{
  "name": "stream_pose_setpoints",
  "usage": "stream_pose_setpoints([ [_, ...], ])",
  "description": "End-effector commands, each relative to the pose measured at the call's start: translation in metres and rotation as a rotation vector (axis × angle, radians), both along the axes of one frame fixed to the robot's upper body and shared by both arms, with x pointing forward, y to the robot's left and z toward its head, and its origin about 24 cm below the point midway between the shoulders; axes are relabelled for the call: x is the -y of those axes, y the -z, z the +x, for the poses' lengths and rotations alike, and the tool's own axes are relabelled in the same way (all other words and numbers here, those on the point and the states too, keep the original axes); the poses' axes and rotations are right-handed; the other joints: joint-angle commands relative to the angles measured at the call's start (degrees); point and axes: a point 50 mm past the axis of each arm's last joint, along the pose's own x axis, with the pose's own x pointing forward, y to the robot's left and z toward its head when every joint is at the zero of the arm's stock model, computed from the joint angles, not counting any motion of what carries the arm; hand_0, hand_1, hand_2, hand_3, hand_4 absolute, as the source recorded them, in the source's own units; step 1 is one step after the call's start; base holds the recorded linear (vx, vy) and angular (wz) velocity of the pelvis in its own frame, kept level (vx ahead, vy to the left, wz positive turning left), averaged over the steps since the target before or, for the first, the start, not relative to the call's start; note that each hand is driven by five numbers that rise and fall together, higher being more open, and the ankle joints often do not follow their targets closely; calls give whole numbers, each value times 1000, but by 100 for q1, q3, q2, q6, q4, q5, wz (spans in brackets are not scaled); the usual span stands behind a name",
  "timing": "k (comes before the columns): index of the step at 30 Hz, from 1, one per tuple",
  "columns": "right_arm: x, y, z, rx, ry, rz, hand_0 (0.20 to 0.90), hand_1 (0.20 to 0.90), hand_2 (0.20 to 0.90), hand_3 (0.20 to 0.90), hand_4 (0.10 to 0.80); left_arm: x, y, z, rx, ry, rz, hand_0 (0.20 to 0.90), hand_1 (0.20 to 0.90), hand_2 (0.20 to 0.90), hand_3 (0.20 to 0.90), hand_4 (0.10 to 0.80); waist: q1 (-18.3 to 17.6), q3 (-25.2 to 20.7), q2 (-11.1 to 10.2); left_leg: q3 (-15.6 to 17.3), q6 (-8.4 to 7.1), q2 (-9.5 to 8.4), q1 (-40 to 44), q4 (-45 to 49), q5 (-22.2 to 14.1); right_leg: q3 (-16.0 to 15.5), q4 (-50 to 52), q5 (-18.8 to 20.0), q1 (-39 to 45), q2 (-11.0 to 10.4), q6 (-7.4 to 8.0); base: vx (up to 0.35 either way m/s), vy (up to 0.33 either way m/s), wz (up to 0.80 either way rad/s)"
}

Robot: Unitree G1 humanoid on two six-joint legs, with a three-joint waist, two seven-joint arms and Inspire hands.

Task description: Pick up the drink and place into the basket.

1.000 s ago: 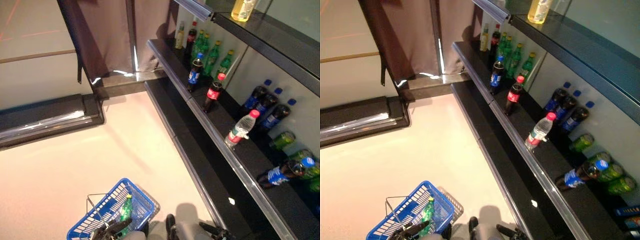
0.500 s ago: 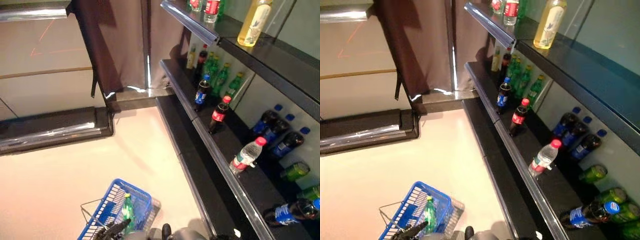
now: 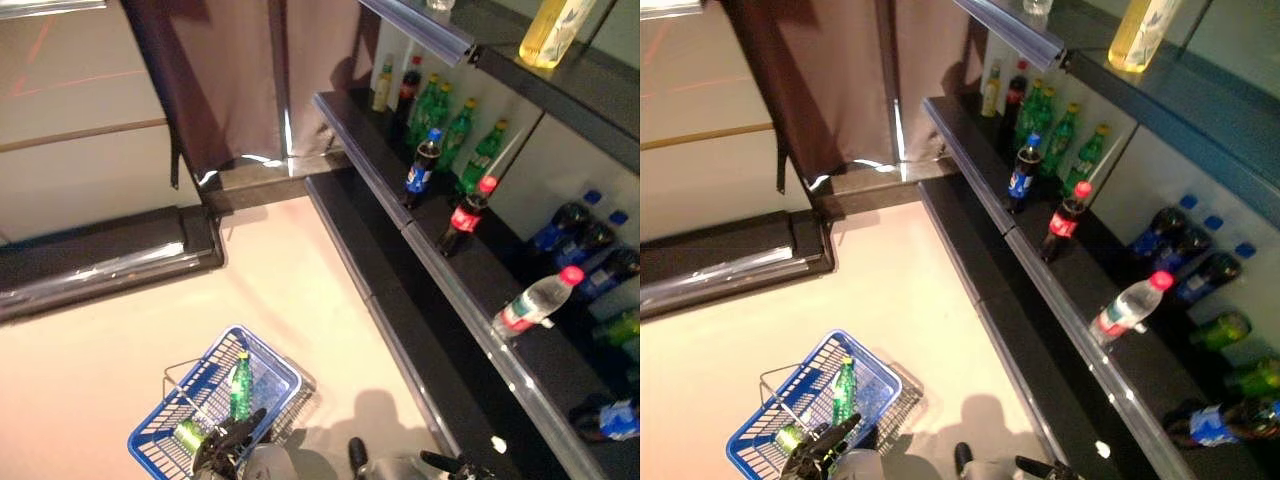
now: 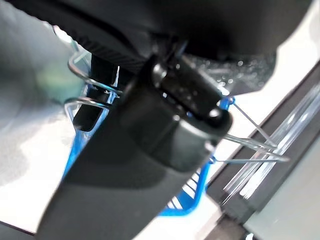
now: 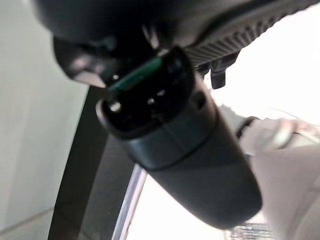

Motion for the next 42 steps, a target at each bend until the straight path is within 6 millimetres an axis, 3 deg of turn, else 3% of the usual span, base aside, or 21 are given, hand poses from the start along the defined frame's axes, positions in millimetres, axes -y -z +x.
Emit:
stream_pose_setpoints([
  [1,-4,-1,-3,36,-48,-32,900,900,900,900,800,-19,-31,37,249,132,120,300,300,300,200,100,68,-382,-296,-131,403,-388,-512,249,-36,-622,298,1005,609,-685,521,253,377,-25],
  [2,-5,-2,0,50,-56,-35,900,900,900,900,800,-22,-31,35,247,137,132,300,300,300,200,100,64,-393,-246,-20,447,-442,-316,93,-62,-758,462,1118,404,-683,508,264,349,-49],
  [3,-6,-3,5,60,-37,-29,900,900,900,900,800,-26,-31,32,245,142,140,300,300,300,200,100,27,-414,-192,55,503,-503,-139,-84,-88,-860,485,998,234,-470,471,296,321,-81],
  [5,-6,-2,5,41,-7,-26,900,900,900,900,800,-31,-31,34,243,143,137,300,300,300,200,100,-109,-472,-197,33,553,-745,55,-229,-157,-913,-17,644,115,185,206,396,300,-76],
  [9,-1,0,-6,19,9,-26,900,900,900,900,800,-26,-28,35,219,165,125,300,300,300,200,100,-261,-463,-329,111,538,-1134,295,-223,-320,-1099,-1305,860,143,666,-8,312,128,-11],
  [12,4,1,-13,12,30,-24,900,900,900,900,800,-20,-24,31,209,184,113,300,300,300,200,100,-379,-477,-384,120,506,-1338,451,-241,-425,-1170,-1710,1260,6,831,35,336,101,11],
  [14,4,2,-17,4,50,-16,900,900,900,900,800,-17,-21,27,205,186,103,300,300,300,200,100,-450,-492,-350,221,487,-1409,737,-357,-561,-1688,-1556,1352,-267,895,37,393,102,-26],
  [17,3,3,-22,-5,74,-8,900,900,900,900,800,-13,-18,23,205,219,100,300,300,300,200,100,-548,-541,-350,257,515,-1488,928,-188,-848,-1985,-1368,1378,-492,824,24,410,66,-69],
  [18,4,4,-25,-8,81,-2,900,900,900,900,800,-10,-18,24,201,250,115,300,300,300,200,100,-665,-611,-354,273,551,-1509,1022,168,-1084,-1984,-1292,1340,-564,777,-103,325,25,-30],
  [19,4,4,-26,-10,83,-1,900,900,900,900,800,-9,-18,24,199,254,117,300,300,300,200,100,-688,-622,-345,264,545,-1498,1016,249,-1100,-1966,-1278,1322,-567,785,-127,413,16,-9],
  [22,4,4,-25,-35,65,-14,900,900,900,900,800,0,-18,31,206,255,95,300,300,300,200,100,-776,-680,-311,245,99,-1319,782,2044,-220,-2062,-1058,1062,-386,704,-414,283,-8,31],
  [25,10,-1,-12,13,24,-40,900,900,900,900,800,4,-18,27,226,272,94,300,300,300,200,100,-716,-693,-353,218,-94,-1418,367,3358,229,-2105,-1056,948,-145,563,-561,287,-7,18],
  [26,12,-2,-7,27,11,-48,900,900,900,900,800,3,-17,25,222,252,92,300,300,300,200,100,-684,-700,-364,210,-78,-1408,174,3569,256,-2043,-1057,920,-85,553,-573,326,15,-7],
  [27,14,-4,-2,34,-1,-57,900,900,900,900,800,-1,-17,23,216,218,82,300,300,300,200,100,-596,-664,-353,247,25,-1256,-77,3671,128,-1916,-1040,854,5,593,-576,286,20,-31],
  [30,18,-8,16,66,-61,-77,900,900,900,900,800,-9,-18,23,213,187,81,300,300,300,200,100,-258,-540,-424,51,287,-954,-735,2978,45,-1371,-1070,684,286,678,-548,363,108,-79],
  [31,16,-10,26,79,-83,-77,900,900,900,900,800,-12,-18,18,210,171,81,300,300,300,200,100,-127,-549,-386,-161,305,-770,-761,1825,173,-1057,-1148,589,393,783,-482,370,222,-94],
  [32,16,-10,28,78,-90,-77,900,900,900,900,800,-13,-17,16,206,163,80,300,300,300,200,100,-60,-527,-364,-209,296,-685,-704,1390,195,-916,-1178,536,481,819,-450,555,363,-109],
  [33,16,-10,29,64,-97,-80,900,900,900,900,800,-17,-14,7,188,149,74,300,300,300,200,100,47,-561,-261,-464,151,-336,-752,316,462,-669,-1230,418,612,918,-381,490,338,-93],
  [35,18,-9,23,41,-99,-80,900,900,900,900,800,-19,-10,-7,159,133,67,300,300,300,200,100,251,-509,-215,-909,-42,-34,-809,-719,856,-224,-1322,280,940,870,-281,543,348,-89],
  [39,21,-7,12,31,-91,-68,900,900,900,900,800,-16,-5,-19,124,98,60,300,300,300,200,100,351,-445,-194,-1079,-22,5,-1050,-453,770,-15,-1297,139,1128,534,-107,270,305,-85],
  [42,18,-3,1,14,-70,-52,900,900,900,900,800,-24,-6,-13,87,94,82,300,300,300,200,100,206,-457,-131,-810,-22,-66,-762,-270,518,-358,-1018,103,1015,128,154,225,338,-124],
])
